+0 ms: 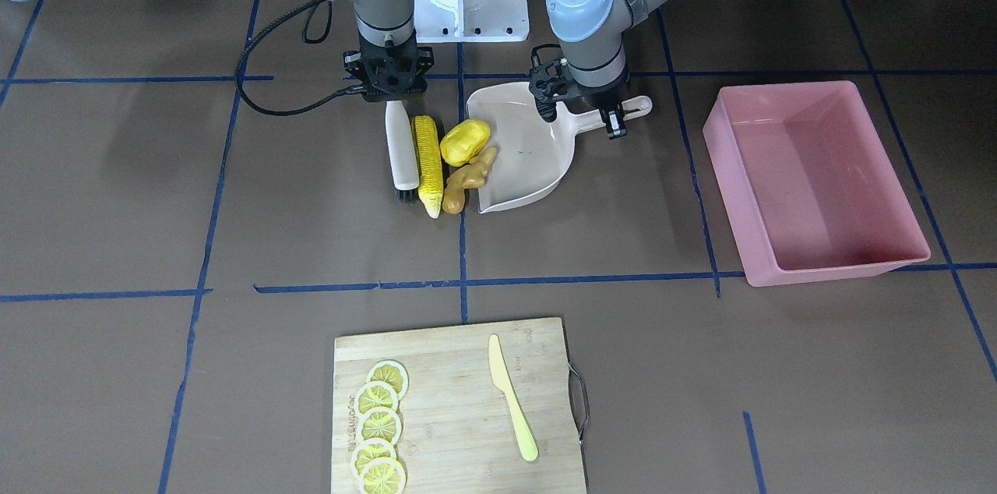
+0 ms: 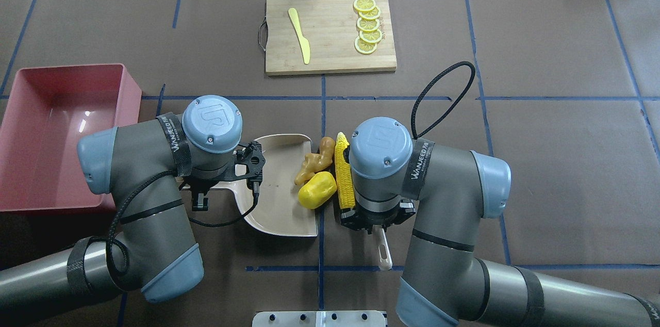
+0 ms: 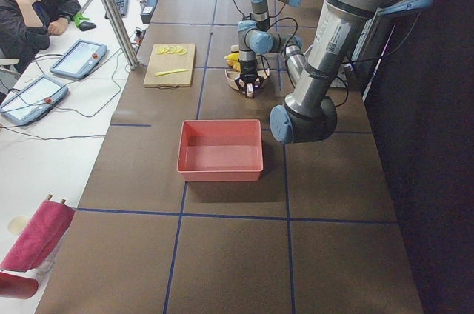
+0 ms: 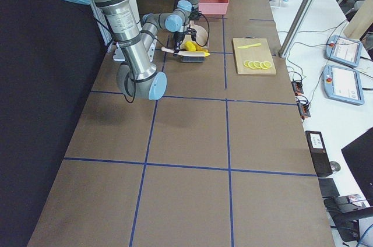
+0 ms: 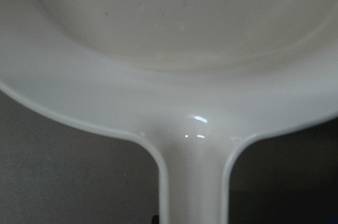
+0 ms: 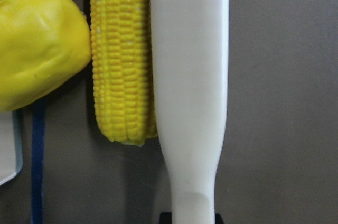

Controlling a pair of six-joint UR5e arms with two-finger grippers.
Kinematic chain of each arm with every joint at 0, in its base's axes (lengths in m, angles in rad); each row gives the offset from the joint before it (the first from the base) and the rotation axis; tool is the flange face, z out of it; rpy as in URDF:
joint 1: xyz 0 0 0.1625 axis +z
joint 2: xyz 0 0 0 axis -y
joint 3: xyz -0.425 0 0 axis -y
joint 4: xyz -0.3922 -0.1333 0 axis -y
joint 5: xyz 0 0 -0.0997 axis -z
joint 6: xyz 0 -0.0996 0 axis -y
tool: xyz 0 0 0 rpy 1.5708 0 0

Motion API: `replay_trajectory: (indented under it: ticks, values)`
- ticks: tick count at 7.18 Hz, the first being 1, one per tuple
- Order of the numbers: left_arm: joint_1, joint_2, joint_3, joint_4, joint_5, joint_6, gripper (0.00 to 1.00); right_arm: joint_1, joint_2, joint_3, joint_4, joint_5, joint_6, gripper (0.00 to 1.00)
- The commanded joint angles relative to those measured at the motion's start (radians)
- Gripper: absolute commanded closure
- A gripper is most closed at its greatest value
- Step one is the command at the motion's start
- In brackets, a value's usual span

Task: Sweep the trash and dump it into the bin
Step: 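Sweep the corn, fruit and ginger into the dustpan with the right gripper's brush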

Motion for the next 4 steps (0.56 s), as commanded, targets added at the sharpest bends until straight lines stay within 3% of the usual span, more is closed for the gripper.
replay_trajectory:
  ticks: [1,4]
  values:
    - [0.000,-0.008,0.001,0.003,0.000,-0.002,1.00,-0.018,0.077,-0.067,0.005,0.001,0.003,1.00]
    - [0.000,-0.008,0.001,0.003,0.000,-0.003,1.00,-0.028,0.127,-0.100,0.008,0.003,0.003,1.00]
